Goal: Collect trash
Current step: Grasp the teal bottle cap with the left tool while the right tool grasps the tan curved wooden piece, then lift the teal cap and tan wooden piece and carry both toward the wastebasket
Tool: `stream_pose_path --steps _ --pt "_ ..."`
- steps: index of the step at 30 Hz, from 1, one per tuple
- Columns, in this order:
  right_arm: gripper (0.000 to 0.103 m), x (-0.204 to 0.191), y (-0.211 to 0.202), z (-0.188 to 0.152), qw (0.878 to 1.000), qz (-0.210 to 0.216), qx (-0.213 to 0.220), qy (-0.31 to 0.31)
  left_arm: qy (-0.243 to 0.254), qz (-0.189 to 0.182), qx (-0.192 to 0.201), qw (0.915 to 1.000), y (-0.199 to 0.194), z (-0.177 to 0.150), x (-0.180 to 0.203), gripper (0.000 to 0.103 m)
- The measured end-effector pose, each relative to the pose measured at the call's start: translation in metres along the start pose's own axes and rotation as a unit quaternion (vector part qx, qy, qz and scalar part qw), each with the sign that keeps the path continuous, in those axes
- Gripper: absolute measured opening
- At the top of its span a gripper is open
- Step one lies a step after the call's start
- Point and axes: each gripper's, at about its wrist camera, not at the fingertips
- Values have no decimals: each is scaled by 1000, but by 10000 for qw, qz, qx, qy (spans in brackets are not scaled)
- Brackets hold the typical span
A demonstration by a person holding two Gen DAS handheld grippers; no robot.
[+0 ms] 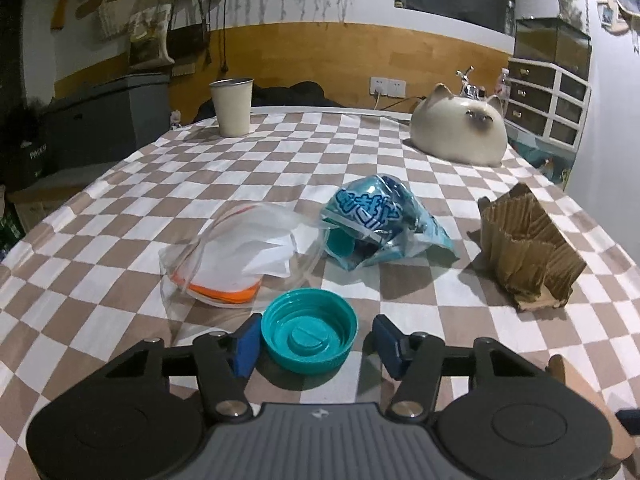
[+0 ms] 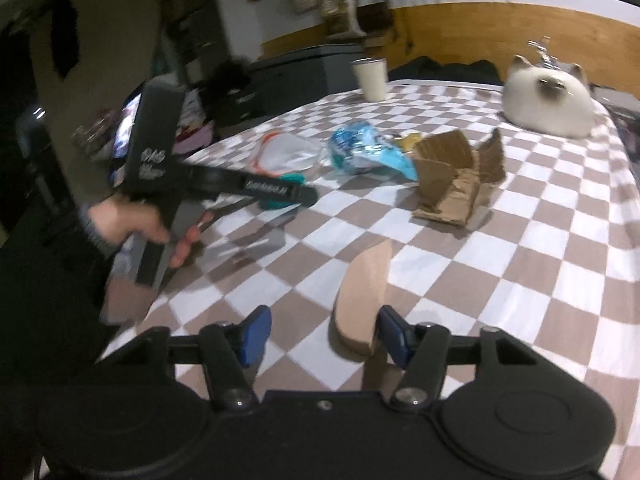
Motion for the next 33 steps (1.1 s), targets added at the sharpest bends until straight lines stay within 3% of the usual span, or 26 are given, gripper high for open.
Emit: stream_pose_path --steps 3,8,10,11,21,33 --pt "52 3 7 5 9994 -235 61 252 -27 -19 18 10000 -1 0 -1 50" --pt "45 0 19 8 9980 -603 125 126 -12 -69 19 10000 -2 -2 -2 50" --pt "38 -3 21 6 9975 -695 143 11 70 -54 16 10000 -5 -3 0 50" --pt "28 -4 21 6 9968 -782 142 -28 107 -48 14 9999 -6 -4 1 50" --pt "25 -6 12 1 9963 -840 153 -16 122 13 -15 9999 -32 -21 9 50" --pt "25 -11 -26 -19 9956 -903 236 108 42 177 91 9998 -100 -60 42 50"
Point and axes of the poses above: each gripper's, at about its wrist camera, not at the fingertips, and y roughly the way its jaws point, x to its right, z to its top, and after that the axes turned 1 degree about x, right-handed
